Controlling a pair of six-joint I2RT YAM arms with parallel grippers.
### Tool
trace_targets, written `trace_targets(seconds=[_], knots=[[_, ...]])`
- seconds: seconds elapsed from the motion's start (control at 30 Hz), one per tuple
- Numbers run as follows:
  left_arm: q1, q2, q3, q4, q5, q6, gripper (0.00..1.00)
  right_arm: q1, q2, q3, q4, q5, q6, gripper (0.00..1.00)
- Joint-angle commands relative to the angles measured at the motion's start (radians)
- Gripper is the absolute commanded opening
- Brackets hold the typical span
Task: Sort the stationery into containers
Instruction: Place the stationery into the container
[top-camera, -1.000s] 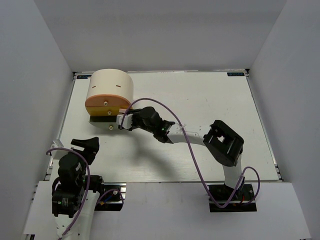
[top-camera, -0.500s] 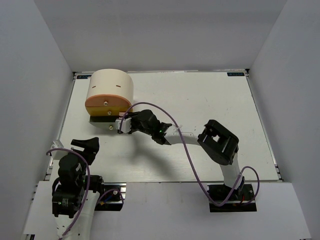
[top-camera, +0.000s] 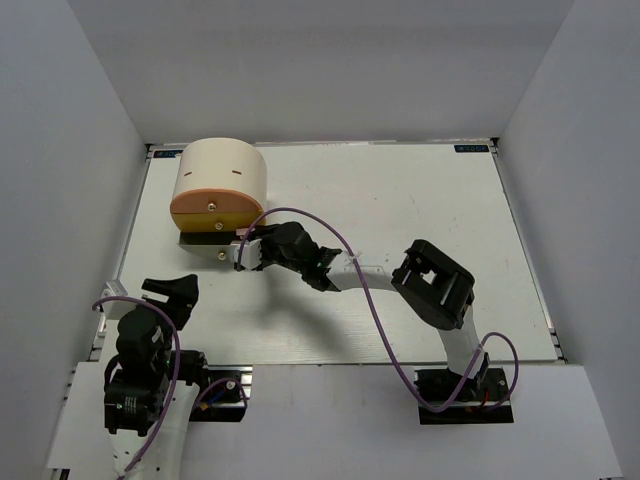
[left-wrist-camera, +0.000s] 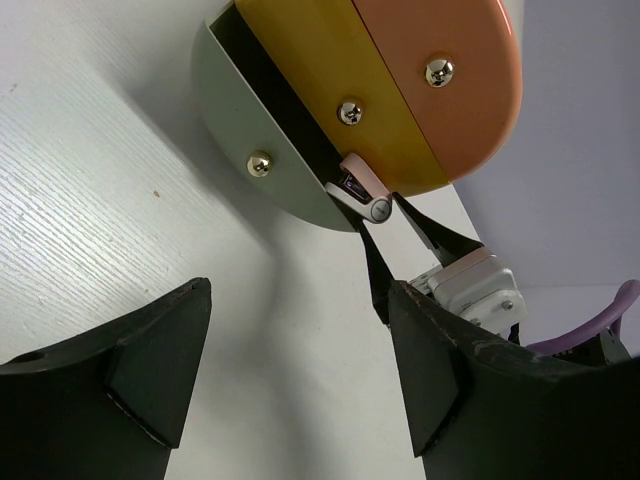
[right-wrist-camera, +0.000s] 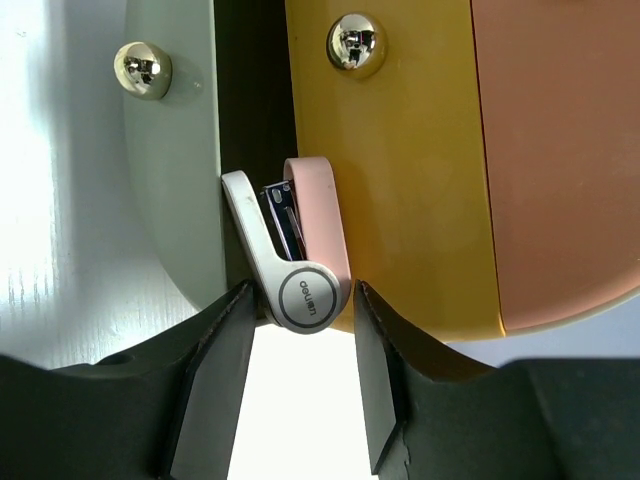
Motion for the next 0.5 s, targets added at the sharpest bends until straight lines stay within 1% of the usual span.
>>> trace_targets(seconds=[0.0,0.07,0.2,0.43,0.47], knots=[[-0.001,0.000,-0.005,0.007,0.010,0.001,0.81,0.008,-0.003,0.035,0.051,0.010,-0.006,0.50],[-0.001,0.000,-0.005,0.007,0.001,0.001,0.81,0.011,0.001,0.040,0.051,0.010,-0.006,0.50],[-0.001,0.000,-0.005,0.007,0.001,-0.008,0.81,0.011,-0.002,0.040,0.054,0.012,-0.006,0.54],[-0.001,0.000,-0.005,0.007,0.001,-0.008,0.81,0.012,-0.062,0.008,0.032,-0.017,0.029,0.54],[-0.001,0.000,-0.005,0.007,0.001,-0.008,0.81,0.014,-0.084,0.003,0.023,-0.022,0.036,0.53]])
